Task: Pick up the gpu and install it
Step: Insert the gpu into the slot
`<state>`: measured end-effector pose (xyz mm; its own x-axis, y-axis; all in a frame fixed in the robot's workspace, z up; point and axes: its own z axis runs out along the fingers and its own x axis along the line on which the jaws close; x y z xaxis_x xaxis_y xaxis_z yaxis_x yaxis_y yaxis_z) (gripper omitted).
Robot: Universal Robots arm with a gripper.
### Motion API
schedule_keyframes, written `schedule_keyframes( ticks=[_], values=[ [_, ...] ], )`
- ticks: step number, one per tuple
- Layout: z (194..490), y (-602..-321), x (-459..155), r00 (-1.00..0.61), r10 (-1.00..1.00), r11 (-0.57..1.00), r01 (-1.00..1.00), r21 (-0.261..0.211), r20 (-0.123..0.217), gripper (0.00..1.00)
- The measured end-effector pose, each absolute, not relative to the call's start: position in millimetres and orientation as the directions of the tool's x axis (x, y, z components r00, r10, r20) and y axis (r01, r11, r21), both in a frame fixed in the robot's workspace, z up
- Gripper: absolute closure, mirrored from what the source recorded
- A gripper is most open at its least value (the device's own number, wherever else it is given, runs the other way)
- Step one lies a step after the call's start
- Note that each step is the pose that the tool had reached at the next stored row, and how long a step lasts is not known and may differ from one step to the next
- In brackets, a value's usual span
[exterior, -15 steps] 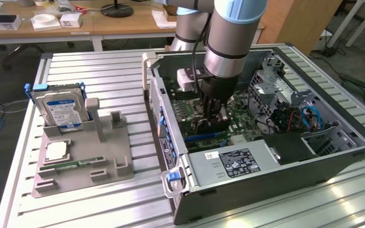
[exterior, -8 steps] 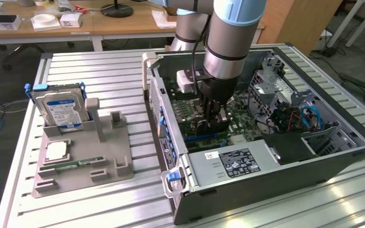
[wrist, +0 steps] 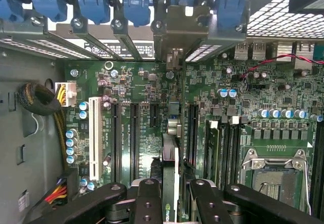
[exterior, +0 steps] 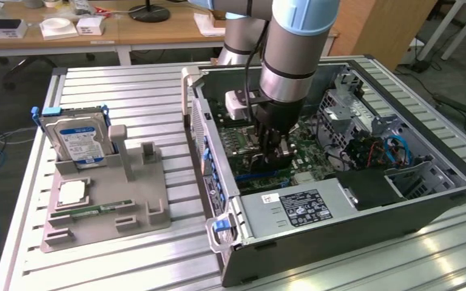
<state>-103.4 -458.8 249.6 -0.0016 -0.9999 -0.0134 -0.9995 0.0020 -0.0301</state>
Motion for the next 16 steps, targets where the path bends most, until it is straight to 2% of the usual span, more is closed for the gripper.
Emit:
schedule_keyframes(
  ticks=[16],
  values=[
    [248.3, -458.8, -103.6, -0.002, -1.000, 0.002, -1.000, -0.030, -0.014, 0.74]
  ],
)
